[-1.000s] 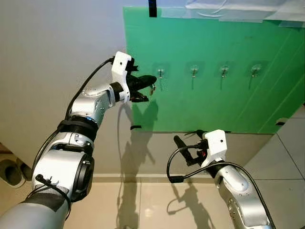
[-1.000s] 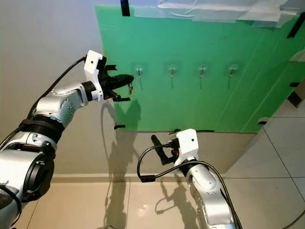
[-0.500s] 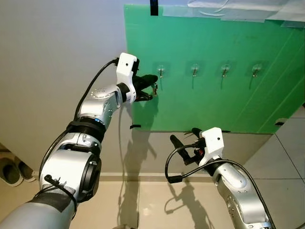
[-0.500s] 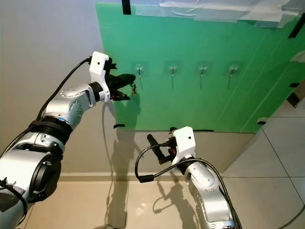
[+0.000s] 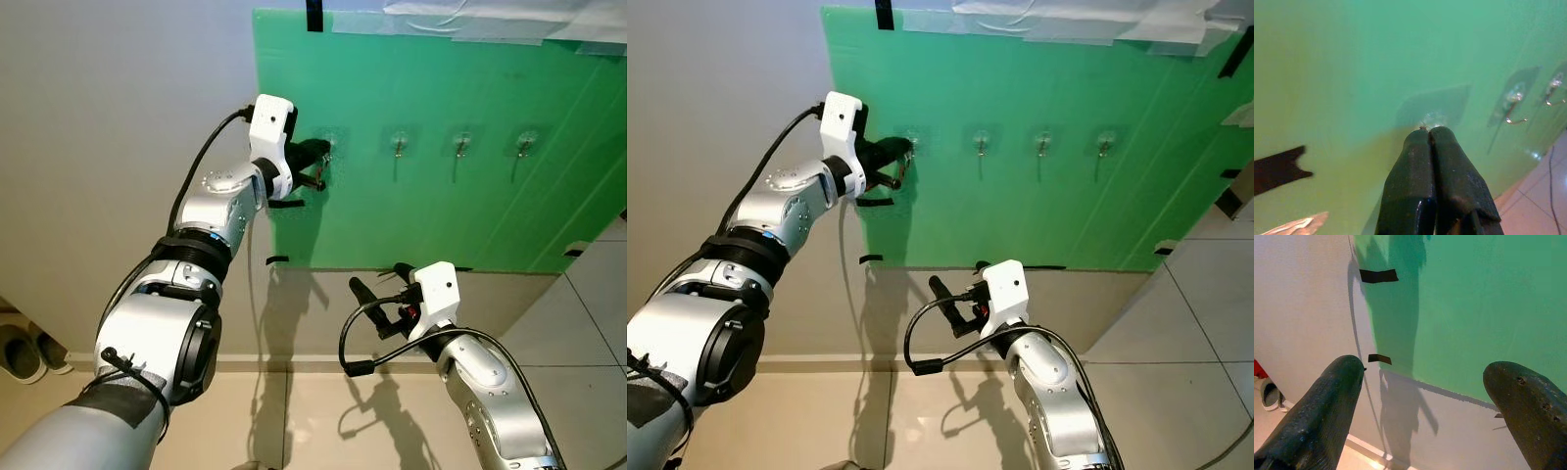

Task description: Hang keys on a hook

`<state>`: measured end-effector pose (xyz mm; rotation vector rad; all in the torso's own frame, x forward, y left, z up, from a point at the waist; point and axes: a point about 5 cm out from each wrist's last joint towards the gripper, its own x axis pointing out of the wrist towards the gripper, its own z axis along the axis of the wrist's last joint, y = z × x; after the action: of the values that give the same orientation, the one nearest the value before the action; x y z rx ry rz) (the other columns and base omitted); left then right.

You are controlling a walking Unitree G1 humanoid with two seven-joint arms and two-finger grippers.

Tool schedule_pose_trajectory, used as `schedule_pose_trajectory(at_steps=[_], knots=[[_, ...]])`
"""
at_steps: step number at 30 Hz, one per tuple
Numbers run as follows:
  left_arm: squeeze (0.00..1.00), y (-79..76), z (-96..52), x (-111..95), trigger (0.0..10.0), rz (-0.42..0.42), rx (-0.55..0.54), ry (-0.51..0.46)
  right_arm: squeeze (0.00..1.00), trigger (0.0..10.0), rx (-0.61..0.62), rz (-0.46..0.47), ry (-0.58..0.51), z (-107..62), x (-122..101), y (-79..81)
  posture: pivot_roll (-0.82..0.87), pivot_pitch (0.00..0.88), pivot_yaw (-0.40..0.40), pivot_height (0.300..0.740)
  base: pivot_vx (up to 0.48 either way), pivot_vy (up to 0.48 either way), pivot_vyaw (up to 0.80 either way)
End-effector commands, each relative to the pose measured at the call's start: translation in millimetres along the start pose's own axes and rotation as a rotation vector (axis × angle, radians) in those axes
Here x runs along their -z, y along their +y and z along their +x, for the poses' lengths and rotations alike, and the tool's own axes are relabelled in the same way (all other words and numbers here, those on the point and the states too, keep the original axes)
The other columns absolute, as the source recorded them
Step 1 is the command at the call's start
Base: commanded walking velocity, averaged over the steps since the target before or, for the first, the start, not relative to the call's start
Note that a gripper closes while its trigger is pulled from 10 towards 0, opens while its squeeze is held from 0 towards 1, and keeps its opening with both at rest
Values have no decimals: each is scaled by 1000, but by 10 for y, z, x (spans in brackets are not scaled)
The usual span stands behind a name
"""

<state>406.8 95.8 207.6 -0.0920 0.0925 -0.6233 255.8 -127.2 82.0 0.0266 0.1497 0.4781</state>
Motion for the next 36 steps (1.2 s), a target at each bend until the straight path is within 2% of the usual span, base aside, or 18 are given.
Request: schedule_pose_trajectory(at_steps=[1, 22, 28, 31, 36], knots=[[0, -8, 23, -52, 10000, 16, -9, -6, 208, 10000, -12, 3, 2, -3, -10, 19, -117, 0, 54, 740, 0, 0, 0], [0, -156, 123, -61, 10000, 24, 17, 1, 204, 10000, -25, 2, 7, 9, 10, 35, -130, 0, 73, 740, 0, 0, 0], [0, -120, 126, -13, 10000, 28, -50, 34, 208, 10000, -27, 1, 10, 2, 16, 30, -132, 0, 73, 740, 0, 0, 0], [0, -88, 119, 6, 10000, 4, -92, 42, 208, 10000, -31, 4, 15, -3, 27, 37, -134, 0, 72, 740, 0, 0, 0], [0, -101, 135, -4, 10000, -16, -106, 36, 208, 10000, -37, 7, 20, -6, 39, 43, -133, 0, 71, 740, 0, 0, 0]])
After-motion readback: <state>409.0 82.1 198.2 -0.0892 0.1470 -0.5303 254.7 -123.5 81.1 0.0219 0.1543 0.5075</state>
